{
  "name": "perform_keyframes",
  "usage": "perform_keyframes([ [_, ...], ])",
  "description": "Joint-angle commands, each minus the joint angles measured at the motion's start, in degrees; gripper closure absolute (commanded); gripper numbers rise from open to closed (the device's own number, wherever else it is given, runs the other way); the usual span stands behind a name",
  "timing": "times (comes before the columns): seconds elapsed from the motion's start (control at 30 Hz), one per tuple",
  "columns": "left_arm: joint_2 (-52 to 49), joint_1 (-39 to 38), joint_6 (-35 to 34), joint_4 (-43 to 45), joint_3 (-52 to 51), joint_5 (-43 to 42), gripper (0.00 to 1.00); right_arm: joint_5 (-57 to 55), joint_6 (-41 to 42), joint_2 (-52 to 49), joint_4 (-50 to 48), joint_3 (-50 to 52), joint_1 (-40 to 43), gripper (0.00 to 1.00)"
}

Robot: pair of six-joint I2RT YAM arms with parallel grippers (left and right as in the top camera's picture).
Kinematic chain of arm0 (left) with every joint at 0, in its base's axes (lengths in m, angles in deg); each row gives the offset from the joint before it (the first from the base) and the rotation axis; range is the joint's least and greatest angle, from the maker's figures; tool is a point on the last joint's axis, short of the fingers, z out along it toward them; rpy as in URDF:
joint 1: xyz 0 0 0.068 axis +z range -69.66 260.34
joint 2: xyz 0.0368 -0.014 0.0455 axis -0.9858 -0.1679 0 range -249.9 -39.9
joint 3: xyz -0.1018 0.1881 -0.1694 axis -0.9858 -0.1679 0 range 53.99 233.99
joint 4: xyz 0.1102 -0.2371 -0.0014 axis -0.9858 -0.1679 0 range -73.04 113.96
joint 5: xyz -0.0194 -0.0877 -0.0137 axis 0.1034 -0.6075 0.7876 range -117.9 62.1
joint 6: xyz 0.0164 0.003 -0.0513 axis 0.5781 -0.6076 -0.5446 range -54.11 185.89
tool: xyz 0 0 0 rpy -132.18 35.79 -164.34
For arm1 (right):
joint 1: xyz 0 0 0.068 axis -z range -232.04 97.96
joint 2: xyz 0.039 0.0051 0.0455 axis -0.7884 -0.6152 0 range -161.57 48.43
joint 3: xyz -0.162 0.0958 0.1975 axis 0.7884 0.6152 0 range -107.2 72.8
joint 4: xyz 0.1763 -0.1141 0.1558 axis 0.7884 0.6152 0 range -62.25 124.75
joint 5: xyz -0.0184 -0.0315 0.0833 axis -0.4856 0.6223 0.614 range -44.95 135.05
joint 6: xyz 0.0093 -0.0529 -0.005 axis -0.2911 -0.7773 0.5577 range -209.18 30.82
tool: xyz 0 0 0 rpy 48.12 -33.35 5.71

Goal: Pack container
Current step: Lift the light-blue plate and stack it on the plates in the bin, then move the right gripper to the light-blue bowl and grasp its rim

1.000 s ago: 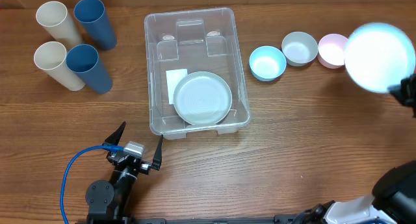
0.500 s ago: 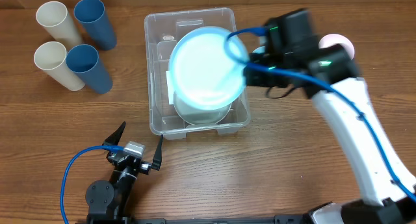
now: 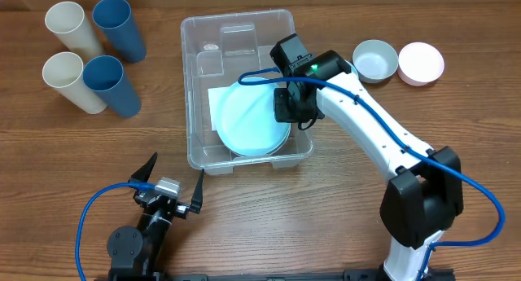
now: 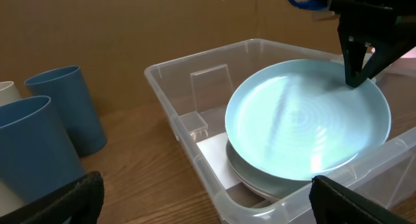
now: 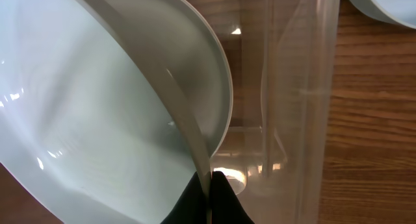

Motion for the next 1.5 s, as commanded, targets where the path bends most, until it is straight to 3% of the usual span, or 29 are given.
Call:
perform_keyframes([
  [0.0, 0.4, 0.4, 0.7, 0.1, -0.2, 0.1, 0.0, -0.8, 0.5, 0.1, -0.1, 0.2, 0.0, 0.91],
  [0.07, 0.4, 0.4, 0.7, 0.1, -0.2, 0.1, 0.0, -0.8, 0.3, 0.1, 0.0, 0.2, 0.0, 0.49],
  [0.1, 0.4, 0.4, 0.7, 0.1, -0.2, 0.1, 0.0, -0.8, -0.1, 0.1, 0.1, 0.2, 0.0, 0.43],
  [0.43, 0.4, 0.4, 0.7, 0.1, -0.2, 0.1, 0.0, 0.2, -4.0, 0.5, 1.8, -2.3, 0.0, 0.46],
  [0.6, 0.4, 0.4, 0.7, 0.1, -0.2, 0.1, 0.0, 0.1, -4.0, 3.2, 9.6, -18.7, 0.5, 0.46],
  [0.7, 0.4, 0.4, 0.7, 0.1, -0.2, 0.1, 0.0, -4.3, 0.1, 3.7, 15.5, -25.4, 4.1, 0.46],
  [0.83, 0.4, 0.4, 0.7, 0.1, -0.2, 0.1, 0.0, -5.4, 1.9, 3.5, 20.3, -22.3, 10.0, 0.48],
  [1.0, 0.4, 0.4, 0.7, 0.1, -0.2, 0.1, 0.0, -5.0, 2.5, 3.5, 17.3, -10.0, 13.7, 0.48],
  [1.2, 0.4, 0.4, 0.7, 0.1, -0.2, 0.1, 0.0, -2.1, 2.4, 3.5, 12.5, -1.9, 12.0, 0.5],
  [1.47, 0.4, 0.4, 0.7, 0.1, -0.2, 0.1, 0.0, -1.1, 2.0, 3.5, 11.3, -1.1, 4.7, 0.5],
])
